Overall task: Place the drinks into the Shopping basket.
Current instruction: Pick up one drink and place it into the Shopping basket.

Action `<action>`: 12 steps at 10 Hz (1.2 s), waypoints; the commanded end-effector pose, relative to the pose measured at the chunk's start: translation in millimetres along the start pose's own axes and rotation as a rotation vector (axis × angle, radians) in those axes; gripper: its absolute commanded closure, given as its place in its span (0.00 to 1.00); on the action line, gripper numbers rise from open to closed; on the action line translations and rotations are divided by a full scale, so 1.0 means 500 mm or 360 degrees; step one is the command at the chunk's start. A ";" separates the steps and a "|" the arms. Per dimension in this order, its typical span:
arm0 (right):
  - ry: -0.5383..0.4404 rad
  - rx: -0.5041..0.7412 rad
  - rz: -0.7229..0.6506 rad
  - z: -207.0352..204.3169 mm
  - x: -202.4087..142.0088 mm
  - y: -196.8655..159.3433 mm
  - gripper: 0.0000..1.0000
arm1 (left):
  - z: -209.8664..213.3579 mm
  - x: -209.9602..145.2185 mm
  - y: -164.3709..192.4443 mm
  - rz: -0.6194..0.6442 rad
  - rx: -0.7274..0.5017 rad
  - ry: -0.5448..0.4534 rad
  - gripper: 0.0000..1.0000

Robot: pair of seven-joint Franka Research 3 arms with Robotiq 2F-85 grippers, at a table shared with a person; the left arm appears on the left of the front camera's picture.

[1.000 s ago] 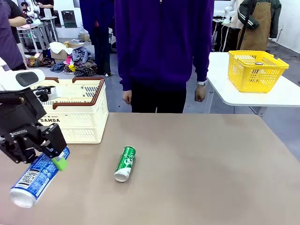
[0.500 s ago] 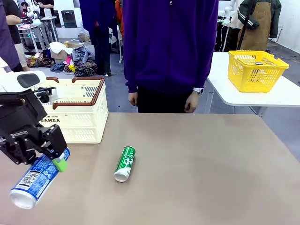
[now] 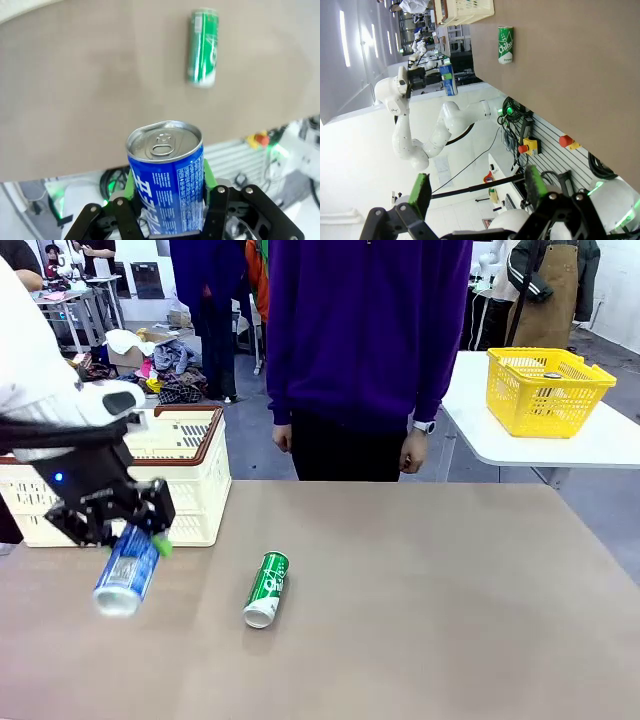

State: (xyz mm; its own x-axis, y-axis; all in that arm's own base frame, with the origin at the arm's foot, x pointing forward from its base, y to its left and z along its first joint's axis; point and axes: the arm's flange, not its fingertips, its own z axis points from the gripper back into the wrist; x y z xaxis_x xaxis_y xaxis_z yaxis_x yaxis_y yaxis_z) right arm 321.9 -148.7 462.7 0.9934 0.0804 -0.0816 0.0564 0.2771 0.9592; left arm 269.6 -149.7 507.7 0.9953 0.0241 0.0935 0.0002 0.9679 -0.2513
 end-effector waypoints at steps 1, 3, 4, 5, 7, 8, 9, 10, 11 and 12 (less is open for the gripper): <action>0.0010 -0.0001 -0.0020 0.003 -0.005 0.008 0.00 | 0.051 0.042 -0.004 0.0129 0.0051 -0.0204 1.00; 0.0010 -0.0001 -0.0020 0.003 -0.005 0.008 0.00 | 0.116 0.145 -0.009 0.0238 0.0162 -0.0328 1.00; 0.0010 -0.0001 -0.0020 0.003 -0.005 0.008 0.00 | 0.149 0.212 -0.002 0.0243 0.0194 -0.0332 1.00; 0.0010 -0.0001 -0.0020 0.003 -0.005 0.008 0.00 | 0.166 0.283 0.016 0.0190 0.0178 -0.0300 1.00; 0.0010 -0.0001 -0.0020 0.003 -0.005 0.008 0.00 | 0.178 0.391 0.060 0.0021 0.0231 -0.0309 1.00; 0.0010 -0.0001 -0.0020 0.003 -0.005 0.008 0.00 | 0.184 0.423 0.071 -0.0103 0.0216 -0.0317 1.00; 0.0010 -0.0001 -0.0020 0.003 -0.005 0.008 0.00 | 0.182 0.448 0.082 -0.0281 0.0271 -0.0321 1.00; 0.0010 -0.0001 -0.0020 0.003 -0.005 0.008 0.00 | 0.176 0.465 0.089 -0.0311 0.0184 -0.0343 1.00; 0.0010 -0.0001 -0.0020 0.003 -0.005 0.008 0.00 | 0.180 0.467 0.087 -0.0199 0.0065 -0.0218 1.00; 0.0010 -0.0001 -0.0020 0.003 -0.005 0.008 0.00 | 0.160 0.465 0.083 -0.0209 0.0254 -0.0305 1.00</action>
State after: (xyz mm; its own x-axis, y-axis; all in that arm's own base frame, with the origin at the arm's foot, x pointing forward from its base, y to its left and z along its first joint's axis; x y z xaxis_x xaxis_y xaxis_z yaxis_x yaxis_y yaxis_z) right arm 321.9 -148.8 462.8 0.9934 0.0803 -0.0816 0.0564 0.2770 0.9592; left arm 498.9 -84.0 594.9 0.9527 -0.0906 0.2901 0.1258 0.9865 -0.1052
